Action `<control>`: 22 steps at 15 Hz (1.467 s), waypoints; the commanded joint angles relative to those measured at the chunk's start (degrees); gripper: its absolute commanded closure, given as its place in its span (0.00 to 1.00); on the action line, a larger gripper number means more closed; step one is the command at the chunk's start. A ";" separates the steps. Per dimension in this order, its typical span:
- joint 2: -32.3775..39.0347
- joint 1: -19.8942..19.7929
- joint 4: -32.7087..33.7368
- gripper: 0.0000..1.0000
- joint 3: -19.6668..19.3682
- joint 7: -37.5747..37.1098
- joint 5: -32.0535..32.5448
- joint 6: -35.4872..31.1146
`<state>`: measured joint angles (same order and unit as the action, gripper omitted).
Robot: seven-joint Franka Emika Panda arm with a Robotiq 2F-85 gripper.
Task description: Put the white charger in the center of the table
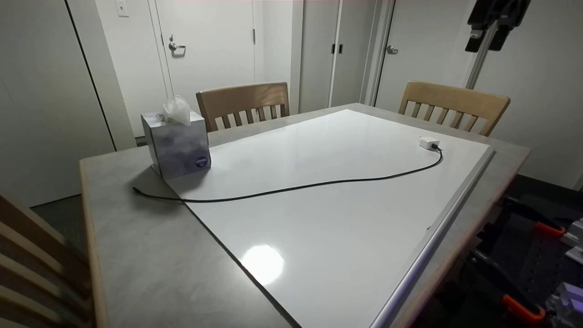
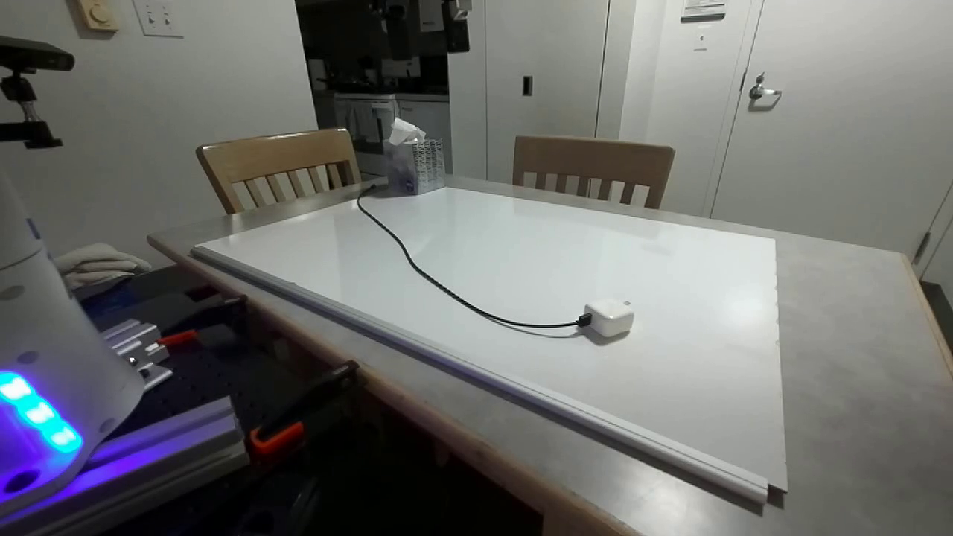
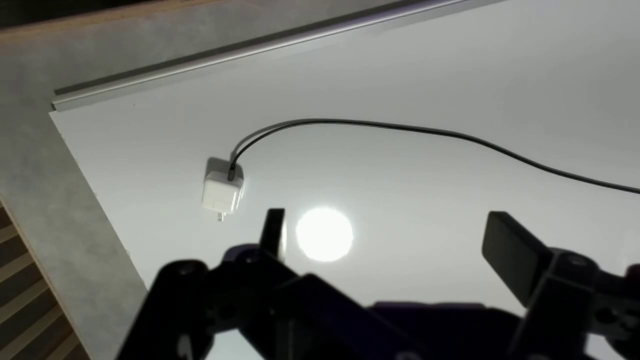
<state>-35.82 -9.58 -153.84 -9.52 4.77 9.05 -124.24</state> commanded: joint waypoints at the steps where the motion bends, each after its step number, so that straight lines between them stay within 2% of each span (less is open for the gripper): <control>1: 1.40 0.61 1.03 0.00 0.55 0.77 -0.73 0.47; 8: 7.53 8.18 5.08 0.00 0.27 5.85 -7.99 -0.27; 13: 15.77 12.34 10.59 0.00 0.16 14.71 -9.95 -0.90; 18: 27.39 13.85 19.67 0.00 0.75 24.73 -10.06 -0.89; 19: 21.29 12.44 14.77 0.00 1.71 20.58 -9.21 -0.69; 22: 23.14 12.27 15.87 0.00 2.09 20.78 -9.19 -0.68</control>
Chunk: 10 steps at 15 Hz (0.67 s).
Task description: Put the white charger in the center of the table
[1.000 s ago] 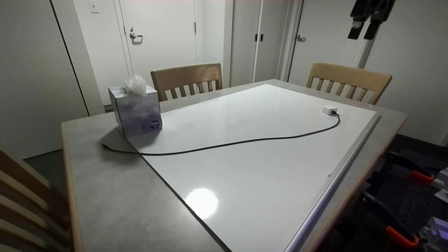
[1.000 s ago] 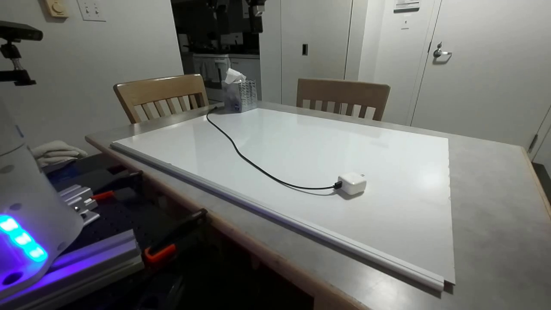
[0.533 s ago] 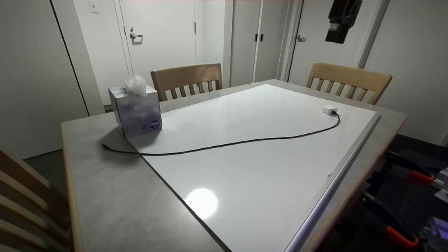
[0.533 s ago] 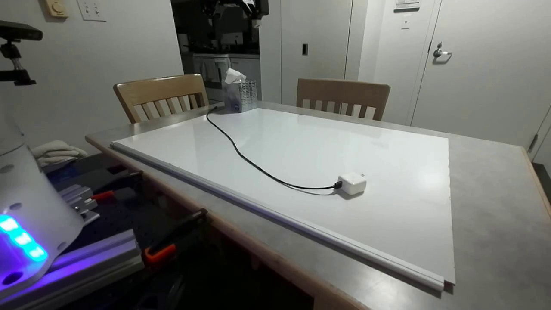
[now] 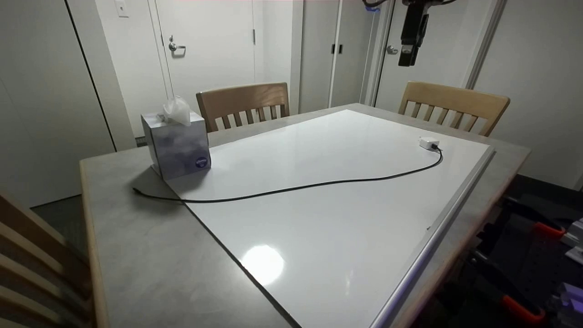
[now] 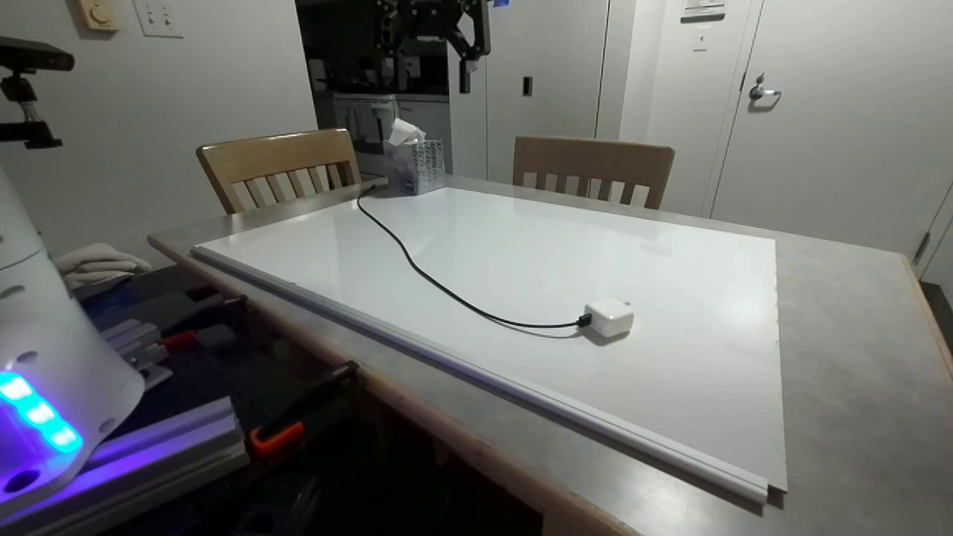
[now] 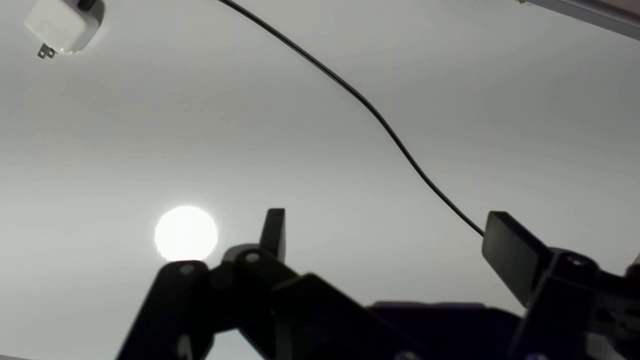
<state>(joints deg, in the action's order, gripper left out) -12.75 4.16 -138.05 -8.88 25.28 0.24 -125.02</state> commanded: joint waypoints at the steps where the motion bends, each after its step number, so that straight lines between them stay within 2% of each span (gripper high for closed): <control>1: -0.49 -1.48 -0.12 0.00 1.39 0.27 -0.38 0.13; 4: 1.59 -0.94 1.85 0.00 2.19 0.24 0.24 -0.03; 10: 10.96 0.45 10.80 0.00 5.08 6.97 -0.99 -0.64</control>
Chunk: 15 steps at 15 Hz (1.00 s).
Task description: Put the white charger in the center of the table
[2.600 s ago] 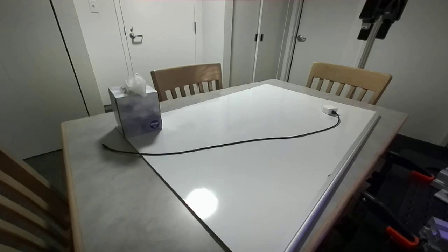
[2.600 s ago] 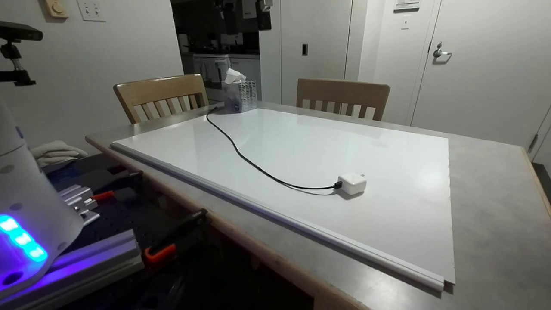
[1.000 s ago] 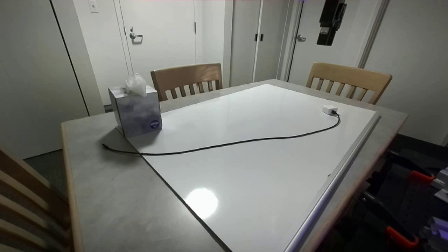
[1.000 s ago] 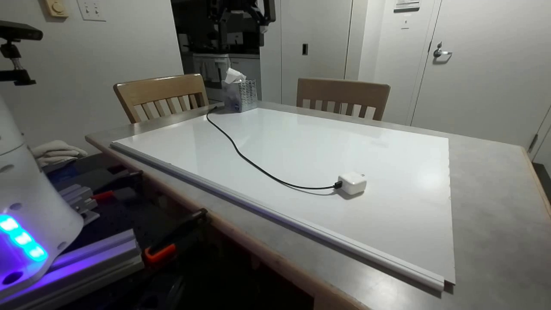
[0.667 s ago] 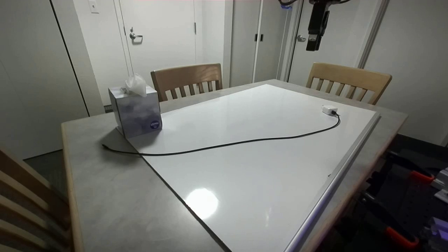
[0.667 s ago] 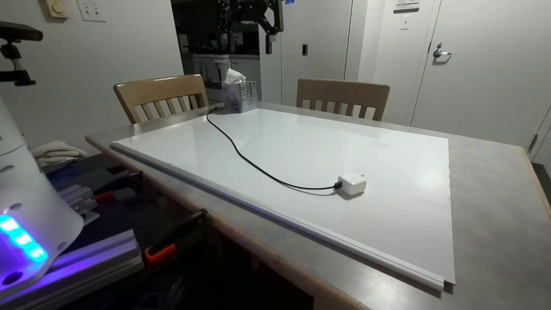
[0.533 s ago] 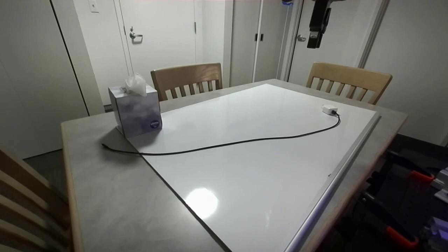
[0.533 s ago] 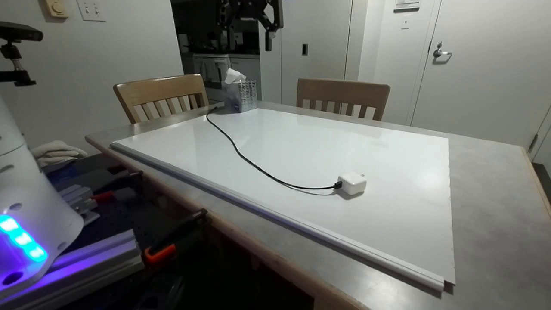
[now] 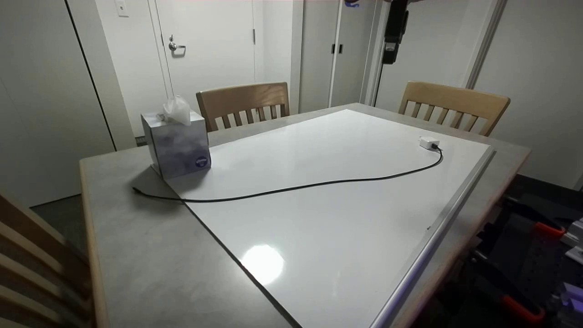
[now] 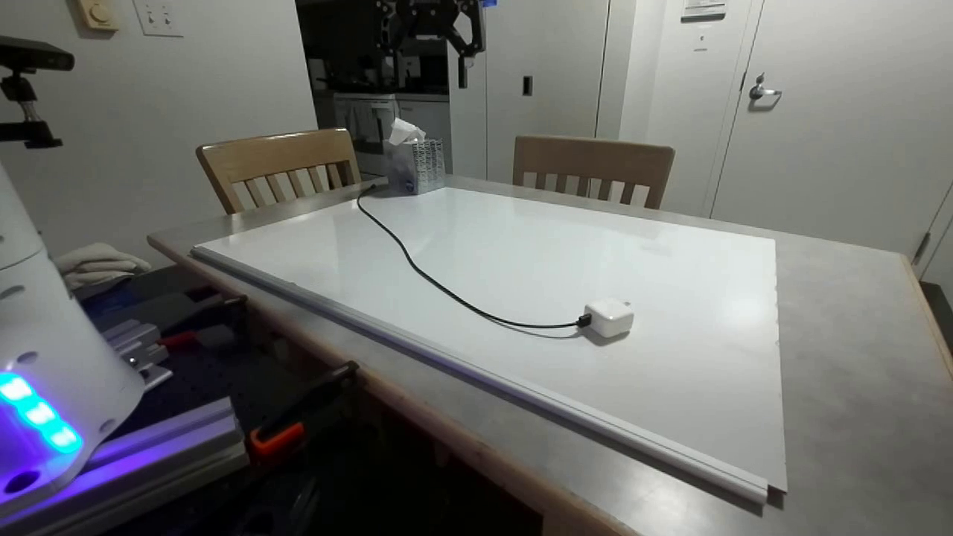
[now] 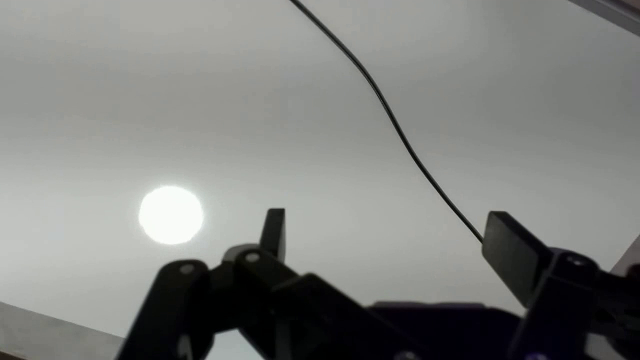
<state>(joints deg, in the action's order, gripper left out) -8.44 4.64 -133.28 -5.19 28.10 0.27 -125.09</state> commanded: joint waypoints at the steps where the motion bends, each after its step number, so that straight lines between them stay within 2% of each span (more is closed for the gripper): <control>1: 8.17 -0.15 7.64 0.00 2.00 5.20 -1.09 -0.77; 6: 15.22 -1.18 15.16 0.00 5.00 11.44 -1.72 -0.42; 7: 11.92 -1.30 11.59 0.00 5.19 7.56 -0.06 -1.23; 12: 15.31 -1.55 14.81 0.00 5.94 9.49 -0.27 -1.05; 15: 18.43 -1.08 18.88 0.00 6.95 8.63 0.03 -0.51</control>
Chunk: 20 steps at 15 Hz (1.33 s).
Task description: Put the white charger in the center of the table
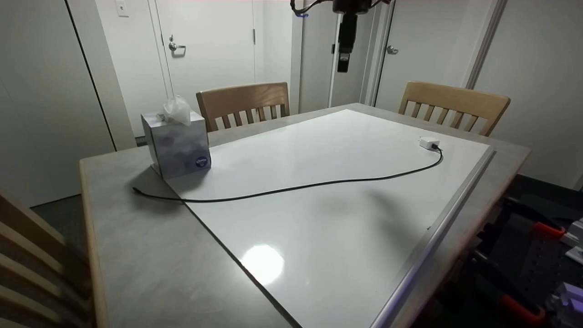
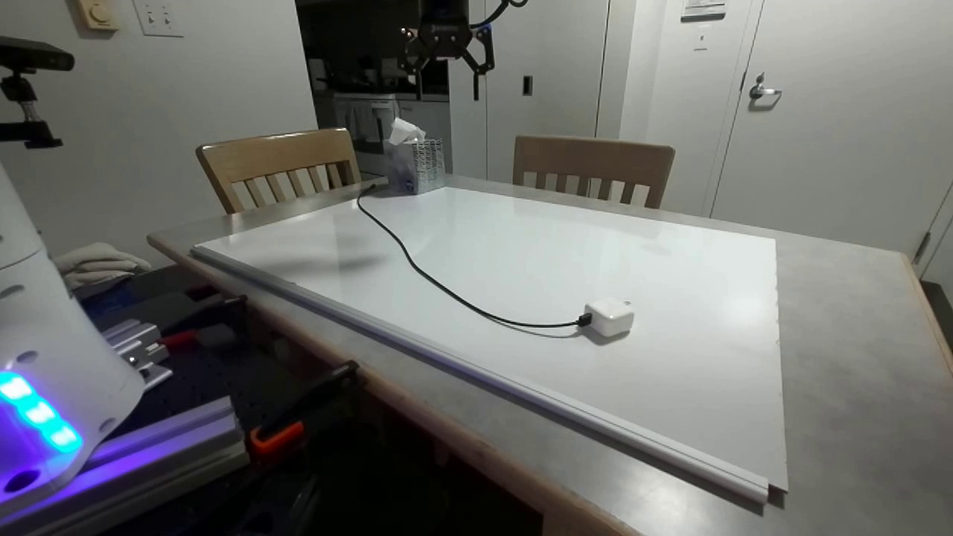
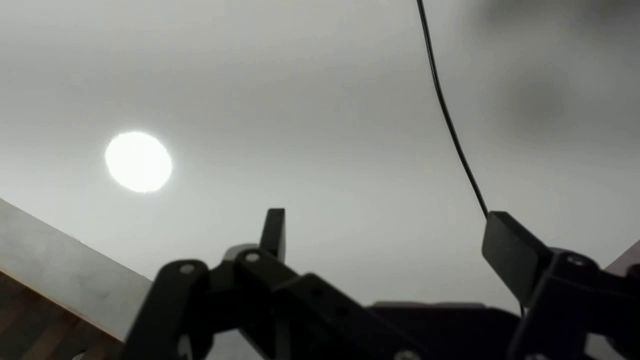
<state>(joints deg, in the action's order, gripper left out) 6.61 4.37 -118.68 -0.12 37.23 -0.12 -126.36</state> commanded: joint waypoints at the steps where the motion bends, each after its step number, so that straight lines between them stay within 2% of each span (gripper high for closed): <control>1: 4.21 -0.71 5.36 0.00 2.31 -0.47 0.53 0.83; 6: 9.79 -0.38 13.81 0.00 6.16 3.32 -1.61 4.32; 14: 22.07 0.55 30.97 0.00 11.71 12.47 -0.26 10.63; 15: 22.17 0.59 32.04 0.00 11.85 13.19 -0.03 12.82; 16: 19.49 0.61 27.15 0.00 11.30 10.27 -0.30 8.75; 20: 21.31 0.81 30.30 0.00 11.65 11.74 -0.34 10.87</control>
<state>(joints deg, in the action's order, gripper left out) 27.86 5.10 -88.60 11.56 49.04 -0.46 -115.71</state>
